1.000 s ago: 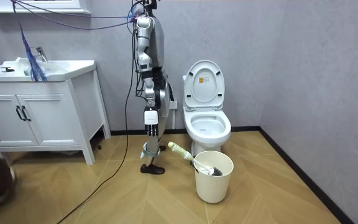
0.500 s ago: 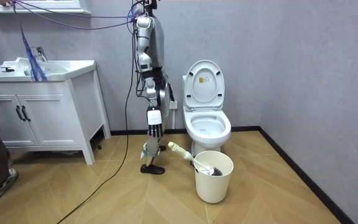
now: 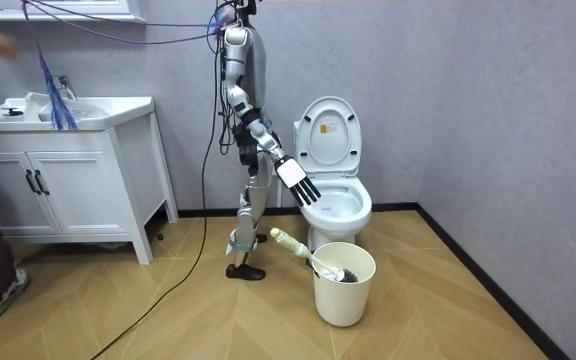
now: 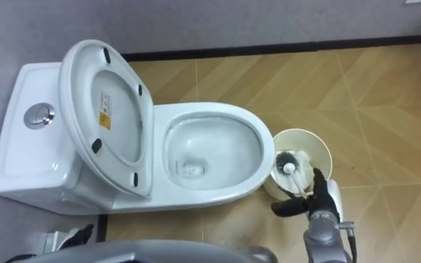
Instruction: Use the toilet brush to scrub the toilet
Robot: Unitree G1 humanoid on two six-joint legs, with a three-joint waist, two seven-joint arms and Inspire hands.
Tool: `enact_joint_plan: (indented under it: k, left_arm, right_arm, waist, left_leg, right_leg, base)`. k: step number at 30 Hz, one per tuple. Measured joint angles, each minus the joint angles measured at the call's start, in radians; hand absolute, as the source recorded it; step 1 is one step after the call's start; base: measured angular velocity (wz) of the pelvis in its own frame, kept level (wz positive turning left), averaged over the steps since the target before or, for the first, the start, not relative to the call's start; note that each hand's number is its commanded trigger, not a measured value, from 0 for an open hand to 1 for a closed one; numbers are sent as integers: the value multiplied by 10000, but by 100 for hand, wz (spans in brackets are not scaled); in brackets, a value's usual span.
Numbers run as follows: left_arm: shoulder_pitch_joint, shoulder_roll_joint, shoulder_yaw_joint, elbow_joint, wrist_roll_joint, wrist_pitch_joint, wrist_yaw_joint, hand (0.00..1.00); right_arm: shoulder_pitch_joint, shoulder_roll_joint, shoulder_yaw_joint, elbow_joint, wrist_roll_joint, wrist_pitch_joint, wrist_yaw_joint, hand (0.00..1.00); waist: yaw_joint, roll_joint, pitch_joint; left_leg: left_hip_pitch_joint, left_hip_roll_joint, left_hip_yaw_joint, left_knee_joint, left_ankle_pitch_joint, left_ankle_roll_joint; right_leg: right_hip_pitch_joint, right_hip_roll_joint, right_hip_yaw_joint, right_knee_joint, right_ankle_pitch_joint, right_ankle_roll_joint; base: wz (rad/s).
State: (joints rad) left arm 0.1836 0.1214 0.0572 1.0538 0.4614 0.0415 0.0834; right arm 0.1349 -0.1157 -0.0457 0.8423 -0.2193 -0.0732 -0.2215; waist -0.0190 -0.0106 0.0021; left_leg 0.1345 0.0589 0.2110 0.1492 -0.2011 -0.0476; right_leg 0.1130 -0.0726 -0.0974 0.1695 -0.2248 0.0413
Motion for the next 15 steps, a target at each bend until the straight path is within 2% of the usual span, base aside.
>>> enact_joint_plan:
  k: [6, 15]
  left_arm:
    - [-39, 67, 176, 14, -241, -310, 46, 0]
    - [-456, 165, 146, 151, -1161, -616, 232, 0]
  right_arm:
    - [-61, -5, 38, -279, 198, -251, -526, 0]
    - [-938, -33, 34, 516, 1142, -589, -2025, 0]
  waist:
    - [-6, 4, -45]
    - [27, 44, -5]
  left_leg:
    - [-326, 7, -93, -3, 0, 0]
    - [-1314, -15, -425, 120, 8, 11]
  right_leg:
    - [-297, 1, -63, 30, 36, -17]
    - [-1025, -55, -583, 142, 148, 14]
  base:
    - [3]
    - [14]
